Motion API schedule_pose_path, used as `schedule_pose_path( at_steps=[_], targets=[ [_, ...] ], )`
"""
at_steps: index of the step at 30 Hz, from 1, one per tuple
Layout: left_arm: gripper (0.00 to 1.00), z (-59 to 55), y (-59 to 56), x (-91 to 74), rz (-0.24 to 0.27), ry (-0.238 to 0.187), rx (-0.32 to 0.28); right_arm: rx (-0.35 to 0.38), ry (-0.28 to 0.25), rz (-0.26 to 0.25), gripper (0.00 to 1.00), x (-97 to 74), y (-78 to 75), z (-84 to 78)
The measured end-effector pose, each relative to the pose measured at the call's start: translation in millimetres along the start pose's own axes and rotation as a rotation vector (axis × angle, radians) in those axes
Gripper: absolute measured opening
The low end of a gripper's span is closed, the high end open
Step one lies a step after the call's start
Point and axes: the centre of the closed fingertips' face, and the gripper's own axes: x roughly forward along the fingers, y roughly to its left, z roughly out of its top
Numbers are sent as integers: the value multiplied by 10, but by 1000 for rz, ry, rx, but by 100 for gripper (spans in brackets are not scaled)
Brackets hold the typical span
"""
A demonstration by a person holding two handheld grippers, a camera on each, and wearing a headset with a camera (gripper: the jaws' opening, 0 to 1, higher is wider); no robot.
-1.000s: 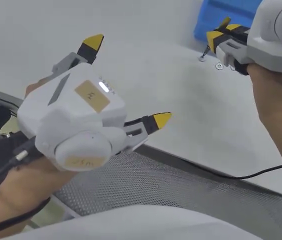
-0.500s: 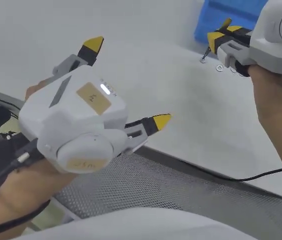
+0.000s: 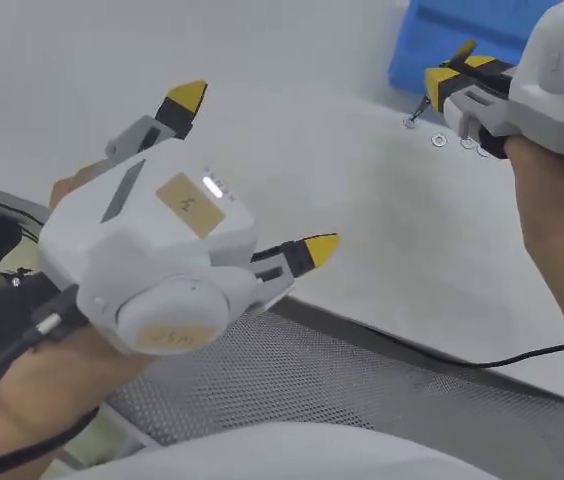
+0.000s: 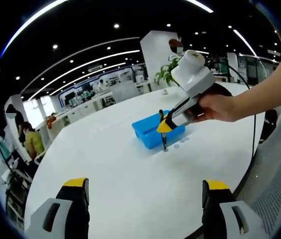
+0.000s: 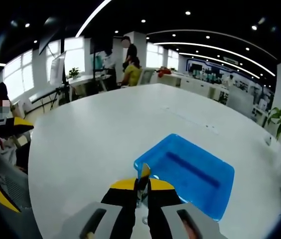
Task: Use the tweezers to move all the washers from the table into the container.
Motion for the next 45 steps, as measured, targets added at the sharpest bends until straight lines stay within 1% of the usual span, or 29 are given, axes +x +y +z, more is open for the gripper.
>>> schedule_pose_path(
  at_steps=[6, 9, 11, 17, 22, 24, 26, 28, 31, 35, 38, 41, 45],
  targets=[
    [96, -7, 10, -1, 6, 3, 2, 13, -16, -4, 3, -30, 36, -19],
    [96, -8, 7, 0, 5, 4, 3, 20, -23, -15, 2, -36, 18, -23],
    [96, -12, 6, 0, 5, 5, 6, 41, -23, -20, 2, -40, 5, -26],
    [95, -17, 9, 0, 6, 8, 8, 102, -10, -8, 2, -59, 1, -26],
    [95, -12, 13, -4, 7, 6, 6, 103, -6, -2, 1, -105, 9, -27],
    [96, 32, -8, -18, -7, -18, -10, 103, -10, -1, 1, -150, 26, -2],
    [96, 41, 8, -24, -1, -23, -11, 104, -17, -1, 2, -180, 23, 30],
    [96, 47, 16, -26, -3, -28, -27, 107, -24, -1, 2, -212, 27, 59],
    [96, 46, 29, -25, 3, -27, -30, 123, -42, 8, 2, -283, 39, 137],
    [96, 37, 21, -22, 2, -22, -21, 123, -52, 28, 2, -346, 76, 227],
    [96, 37, 19, -22, 5, -22, -12, 123, -46, 43, 1, -367, 107, 261],
    [96, 36, 25, -22, 9, -21, -11, 126, -46, 44, 1, -390, 107, 280],
    [95, 35, 49, -24, 19, -24, -12, 125, -57, 48, 1, -454, 103, 374]
  ],
)
